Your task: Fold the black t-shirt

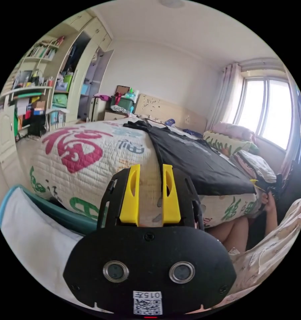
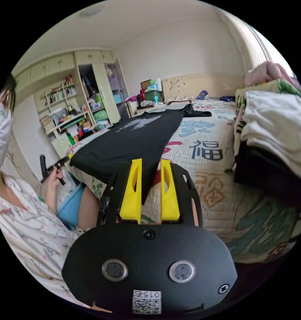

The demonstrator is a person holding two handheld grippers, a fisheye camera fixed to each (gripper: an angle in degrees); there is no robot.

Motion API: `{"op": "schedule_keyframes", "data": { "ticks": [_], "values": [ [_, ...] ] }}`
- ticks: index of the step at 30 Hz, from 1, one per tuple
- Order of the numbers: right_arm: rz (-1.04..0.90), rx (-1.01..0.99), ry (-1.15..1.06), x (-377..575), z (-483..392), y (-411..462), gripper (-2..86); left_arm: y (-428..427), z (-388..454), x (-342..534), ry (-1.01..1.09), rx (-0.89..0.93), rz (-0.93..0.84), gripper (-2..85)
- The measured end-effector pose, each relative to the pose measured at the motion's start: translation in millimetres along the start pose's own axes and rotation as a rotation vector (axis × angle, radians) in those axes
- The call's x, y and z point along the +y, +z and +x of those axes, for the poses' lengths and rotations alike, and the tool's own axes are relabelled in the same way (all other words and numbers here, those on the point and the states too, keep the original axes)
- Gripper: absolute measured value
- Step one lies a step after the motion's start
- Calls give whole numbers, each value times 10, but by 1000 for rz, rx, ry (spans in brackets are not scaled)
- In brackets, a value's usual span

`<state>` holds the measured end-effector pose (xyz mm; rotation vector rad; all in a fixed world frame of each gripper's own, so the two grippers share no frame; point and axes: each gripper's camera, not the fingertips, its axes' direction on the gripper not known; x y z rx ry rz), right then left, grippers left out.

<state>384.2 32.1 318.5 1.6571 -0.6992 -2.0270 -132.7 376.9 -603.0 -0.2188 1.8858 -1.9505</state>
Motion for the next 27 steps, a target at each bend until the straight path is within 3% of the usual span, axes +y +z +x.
{"op": "schedule_keyframes", "data": {
  "ticks": [4,13,22,27],
  "values": [
    [-9,-162,61,132,372,-158,86,33,-268,-48,28,11,-11,99],
    [33,-79,110,283,881,-497,72,-60,-1145,-146,-16,106,36,66],
    [41,-36,141,414,1333,-682,90,-278,-2120,-278,-129,163,74,126],
    [83,-94,183,499,1656,-755,84,-376,-2707,-321,-228,317,130,154]
  ]
}}
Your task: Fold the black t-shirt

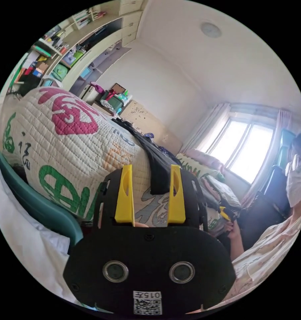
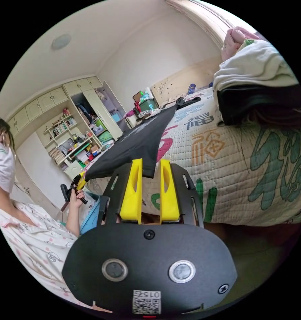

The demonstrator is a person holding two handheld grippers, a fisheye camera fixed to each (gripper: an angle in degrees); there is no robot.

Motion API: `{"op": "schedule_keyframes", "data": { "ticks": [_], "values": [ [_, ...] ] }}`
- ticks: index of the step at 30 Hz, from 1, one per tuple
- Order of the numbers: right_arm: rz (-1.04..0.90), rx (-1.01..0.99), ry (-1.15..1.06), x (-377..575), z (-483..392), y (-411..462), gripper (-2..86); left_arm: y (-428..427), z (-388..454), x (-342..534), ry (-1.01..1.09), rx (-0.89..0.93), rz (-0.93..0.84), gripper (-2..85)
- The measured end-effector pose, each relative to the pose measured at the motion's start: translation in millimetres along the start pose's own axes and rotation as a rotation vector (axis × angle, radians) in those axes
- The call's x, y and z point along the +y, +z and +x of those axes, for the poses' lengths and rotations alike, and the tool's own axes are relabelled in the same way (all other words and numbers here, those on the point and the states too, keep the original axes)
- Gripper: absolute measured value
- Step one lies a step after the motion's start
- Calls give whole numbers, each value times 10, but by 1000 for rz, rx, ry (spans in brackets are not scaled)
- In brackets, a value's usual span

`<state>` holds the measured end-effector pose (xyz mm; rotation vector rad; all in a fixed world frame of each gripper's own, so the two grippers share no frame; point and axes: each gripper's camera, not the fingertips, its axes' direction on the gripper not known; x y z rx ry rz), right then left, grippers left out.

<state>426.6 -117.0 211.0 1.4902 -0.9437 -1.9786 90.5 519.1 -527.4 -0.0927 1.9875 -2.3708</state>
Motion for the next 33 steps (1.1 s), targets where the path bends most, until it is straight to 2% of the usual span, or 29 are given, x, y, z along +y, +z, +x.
{"op": "schedule_keyframes", "data": {
  "ticks": [5,9,20,22,27,30,33],
  "values": [
    [5,31,-14,17,105,1,66,-92,-139,-131,49,-62,-7,143],
    [14,34,-6,17,230,-49,40,-160,-389,-246,45,46,-21,93],
    [64,1,35,40,393,-199,3,-454,-856,-495,30,26,-8,47],
    [74,-13,43,48,404,-231,4,-494,-949,-505,21,44,-8,46],
    [82,-32,52,95,373,-254,21,-475,-1260,-508,-50,157,-43,106],
    [74,-49,90,117,361,-225,67,-488,-1463,-429,-96,233,-5,95],
    [66,-90,63,145,261,-211,78,-452,-1526,-354,-93,235,-6,78]
  ]
}}
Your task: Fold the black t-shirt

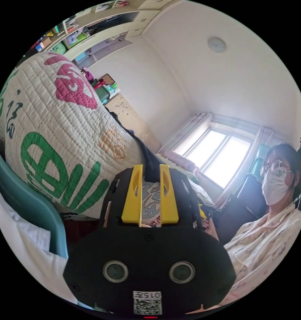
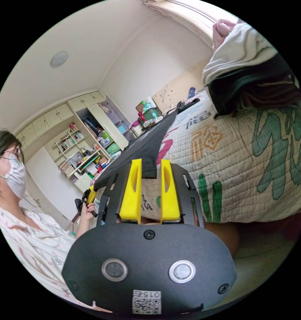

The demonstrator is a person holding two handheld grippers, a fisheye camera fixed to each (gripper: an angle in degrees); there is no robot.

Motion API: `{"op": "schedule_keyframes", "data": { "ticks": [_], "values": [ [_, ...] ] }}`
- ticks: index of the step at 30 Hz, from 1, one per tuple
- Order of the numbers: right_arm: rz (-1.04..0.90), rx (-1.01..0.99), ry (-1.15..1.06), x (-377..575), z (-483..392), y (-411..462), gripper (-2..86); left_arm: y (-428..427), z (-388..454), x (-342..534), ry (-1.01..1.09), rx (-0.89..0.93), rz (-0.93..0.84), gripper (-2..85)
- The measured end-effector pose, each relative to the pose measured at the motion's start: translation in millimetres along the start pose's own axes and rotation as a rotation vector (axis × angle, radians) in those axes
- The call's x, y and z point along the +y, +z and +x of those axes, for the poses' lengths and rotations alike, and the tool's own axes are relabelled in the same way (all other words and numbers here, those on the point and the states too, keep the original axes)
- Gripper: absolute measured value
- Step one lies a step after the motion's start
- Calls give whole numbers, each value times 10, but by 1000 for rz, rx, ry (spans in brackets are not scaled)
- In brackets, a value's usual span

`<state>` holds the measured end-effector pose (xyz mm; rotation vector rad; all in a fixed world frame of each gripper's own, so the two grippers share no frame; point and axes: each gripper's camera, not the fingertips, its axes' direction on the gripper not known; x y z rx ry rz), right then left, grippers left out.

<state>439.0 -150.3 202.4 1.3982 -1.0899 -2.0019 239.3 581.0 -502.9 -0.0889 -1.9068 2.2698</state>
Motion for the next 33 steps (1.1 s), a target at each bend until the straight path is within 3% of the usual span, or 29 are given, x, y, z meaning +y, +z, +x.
{"op": "schedule_keyframes", "data": {
  "ticks": [4,13,21,28,33],
  "values": [
    [-71,-7,-26,36,-154,128,51,70,-30,77,18,8,-8,46],
    [55,0,16,174,-525,-28,1,221,-68,352,68,15,32,-3],
    [-10,136,32,388,-966,290,-4,851,154,883,194,-273,-40,-4],
    [-37,101,2,435,-1436,418,2,1371,178,1289,205,-287,-98,4],
    [69,180,-89,180,-1952,161,25,1515,450,1459,280,-375,-64,28]
  ]
}}
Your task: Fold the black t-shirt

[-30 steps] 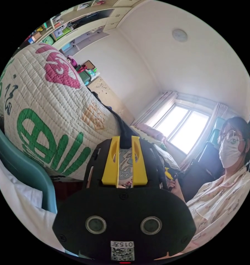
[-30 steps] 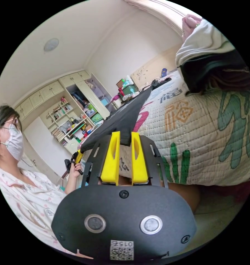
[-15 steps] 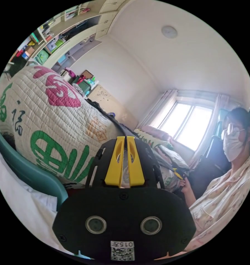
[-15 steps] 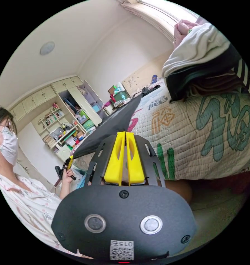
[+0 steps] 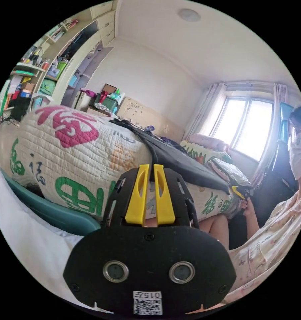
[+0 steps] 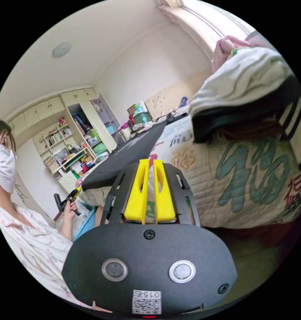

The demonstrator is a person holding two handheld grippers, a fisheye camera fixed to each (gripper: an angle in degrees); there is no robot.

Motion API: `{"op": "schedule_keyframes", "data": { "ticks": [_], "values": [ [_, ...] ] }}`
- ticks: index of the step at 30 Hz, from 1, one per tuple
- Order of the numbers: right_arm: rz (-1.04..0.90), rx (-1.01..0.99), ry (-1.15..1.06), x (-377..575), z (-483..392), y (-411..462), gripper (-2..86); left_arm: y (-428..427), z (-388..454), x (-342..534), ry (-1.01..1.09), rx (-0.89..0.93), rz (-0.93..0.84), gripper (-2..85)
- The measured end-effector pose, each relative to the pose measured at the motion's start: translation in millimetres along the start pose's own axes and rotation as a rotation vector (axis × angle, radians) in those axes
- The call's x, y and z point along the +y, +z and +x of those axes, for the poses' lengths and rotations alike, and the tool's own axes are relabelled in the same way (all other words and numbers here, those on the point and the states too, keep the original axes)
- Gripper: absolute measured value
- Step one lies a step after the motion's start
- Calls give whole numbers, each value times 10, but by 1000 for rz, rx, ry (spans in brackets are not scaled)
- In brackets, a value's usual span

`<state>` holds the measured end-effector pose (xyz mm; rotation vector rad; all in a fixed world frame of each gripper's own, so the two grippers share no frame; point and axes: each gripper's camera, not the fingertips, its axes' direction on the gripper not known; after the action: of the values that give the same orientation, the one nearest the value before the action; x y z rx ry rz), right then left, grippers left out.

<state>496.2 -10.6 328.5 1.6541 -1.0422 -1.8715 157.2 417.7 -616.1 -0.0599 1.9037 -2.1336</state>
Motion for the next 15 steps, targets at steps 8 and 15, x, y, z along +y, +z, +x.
{"op": "schedule_keyframes", "data": {
  "ticks": [8,15],
  "values": [
    [-2,34,-245,-1147,-989,606,53,652,1181,-632,284,55,-42,50],
    [-100,48,-124,-2582,-1168,1949,73,2467,2713,-1542,480,406,-277,54]
  ]
}}
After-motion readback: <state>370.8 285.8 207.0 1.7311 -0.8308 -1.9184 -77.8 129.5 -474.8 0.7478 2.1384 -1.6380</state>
